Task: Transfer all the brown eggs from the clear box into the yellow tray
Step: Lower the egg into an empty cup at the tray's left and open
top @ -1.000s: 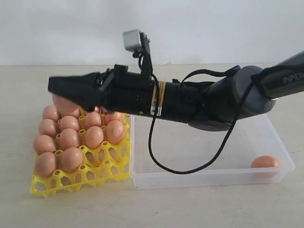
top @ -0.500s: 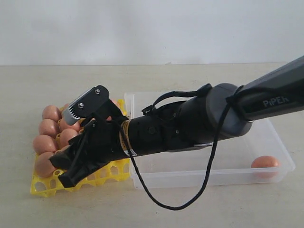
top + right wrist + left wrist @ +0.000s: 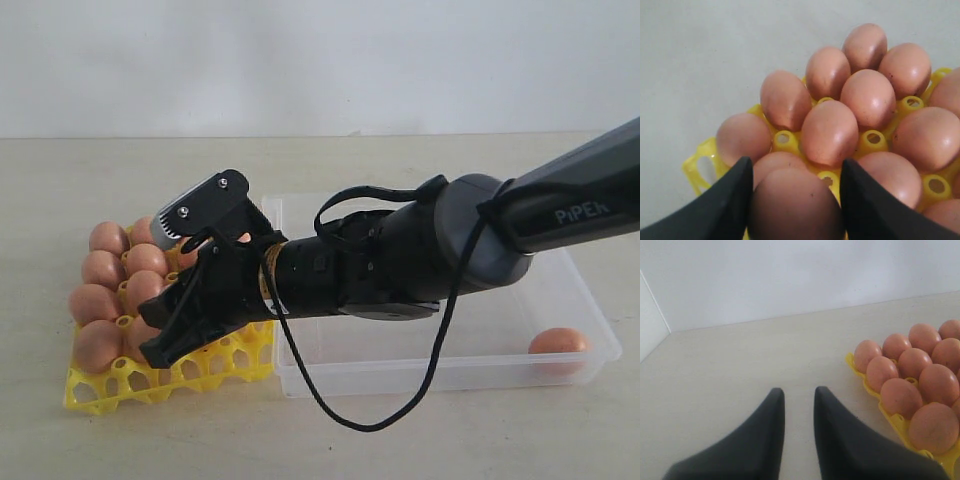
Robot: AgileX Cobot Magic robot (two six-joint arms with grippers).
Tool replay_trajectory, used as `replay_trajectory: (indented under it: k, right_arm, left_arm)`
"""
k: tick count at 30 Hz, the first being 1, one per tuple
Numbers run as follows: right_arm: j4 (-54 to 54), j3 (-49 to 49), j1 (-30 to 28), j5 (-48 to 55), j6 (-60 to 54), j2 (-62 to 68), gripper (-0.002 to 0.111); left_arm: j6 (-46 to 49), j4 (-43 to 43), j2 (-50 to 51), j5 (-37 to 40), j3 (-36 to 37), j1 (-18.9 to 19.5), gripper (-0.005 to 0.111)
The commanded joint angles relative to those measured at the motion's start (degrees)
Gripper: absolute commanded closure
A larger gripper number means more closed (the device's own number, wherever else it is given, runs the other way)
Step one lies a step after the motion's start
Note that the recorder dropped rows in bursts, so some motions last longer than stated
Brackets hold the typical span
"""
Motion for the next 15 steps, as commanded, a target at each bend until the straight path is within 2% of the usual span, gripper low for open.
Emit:
replay_trajectory:
  k: [1, 4, 11, 15]
  right_arm:
    - [0.53, 0.23, -0.12, 0.1, -0.89, -0.47, 0.108]
    - [0.53, 0.23, -0.12, 0.1, -1.15, -0.47, 0.101]
    - [0.53, 0.23, -0.12, -1.18, -1.53, 1.06, 0.067]
    - [0.53, 0.23, -0.12, -1.71, -1.53, 1.18, 0.06]
  left_arm:
    - [-0.11, -0.11, -0.11, -0.12, 0.22, -0.3, 0.085]
    - [-0.11, -0.11, -0.11, -0.12, 0.22, -0.3, 0.085]
    - [-0.11, -0.11, -0.11, -0.12, 0.22, -0.3, 0.085]
    - [-0.11, -0.11, -0.11, -0.12, 0.22, -0.3, 0.085]
